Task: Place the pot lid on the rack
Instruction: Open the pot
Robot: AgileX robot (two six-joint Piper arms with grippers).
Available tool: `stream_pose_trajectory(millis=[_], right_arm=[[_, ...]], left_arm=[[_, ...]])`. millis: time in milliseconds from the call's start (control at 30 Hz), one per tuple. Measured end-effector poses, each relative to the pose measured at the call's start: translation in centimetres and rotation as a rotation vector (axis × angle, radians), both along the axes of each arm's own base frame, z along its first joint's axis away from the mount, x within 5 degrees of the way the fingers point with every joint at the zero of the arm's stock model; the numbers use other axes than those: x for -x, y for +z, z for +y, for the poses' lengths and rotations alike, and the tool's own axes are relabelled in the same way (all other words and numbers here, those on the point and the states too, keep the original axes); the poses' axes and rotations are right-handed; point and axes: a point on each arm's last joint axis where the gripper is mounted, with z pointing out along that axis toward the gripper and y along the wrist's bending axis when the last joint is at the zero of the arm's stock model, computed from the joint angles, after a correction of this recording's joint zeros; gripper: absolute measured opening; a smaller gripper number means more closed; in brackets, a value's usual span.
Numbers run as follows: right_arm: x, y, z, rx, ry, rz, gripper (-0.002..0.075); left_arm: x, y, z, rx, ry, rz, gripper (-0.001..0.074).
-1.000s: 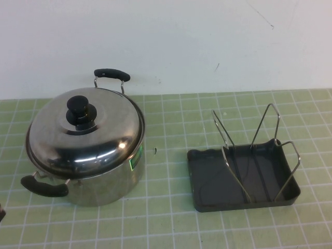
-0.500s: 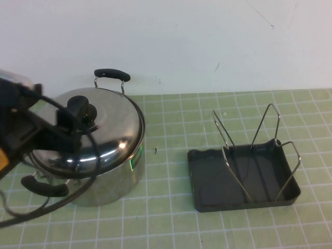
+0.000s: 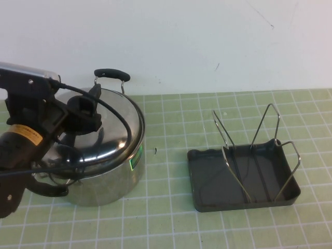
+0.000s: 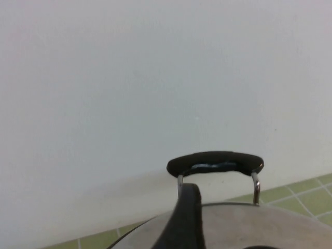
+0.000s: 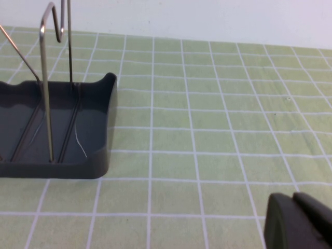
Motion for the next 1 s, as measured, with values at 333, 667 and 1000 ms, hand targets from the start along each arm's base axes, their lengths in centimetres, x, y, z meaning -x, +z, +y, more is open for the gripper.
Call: stream_pose_trajectory(millis=[333,667,1000], right_arm=[[0.0,0.0,0.0,0.000,0.000,0.000,-0.0001],[0.0,0.0,0.0,0.000,0.000,0.000,-0.0001],[0.0,0.0,0.0,0.000,0.000,0.000,-0.0001]], left_arm=[[-1.2,-3.0,-0.2,0.045,0.018,0.080,0.0608],[-0.5,-3.9,0.0,0.065,0.020,0.055,0.0330],[-0.4,-3.4,0.0,0.089,0.017,-0.011,0.0329]])
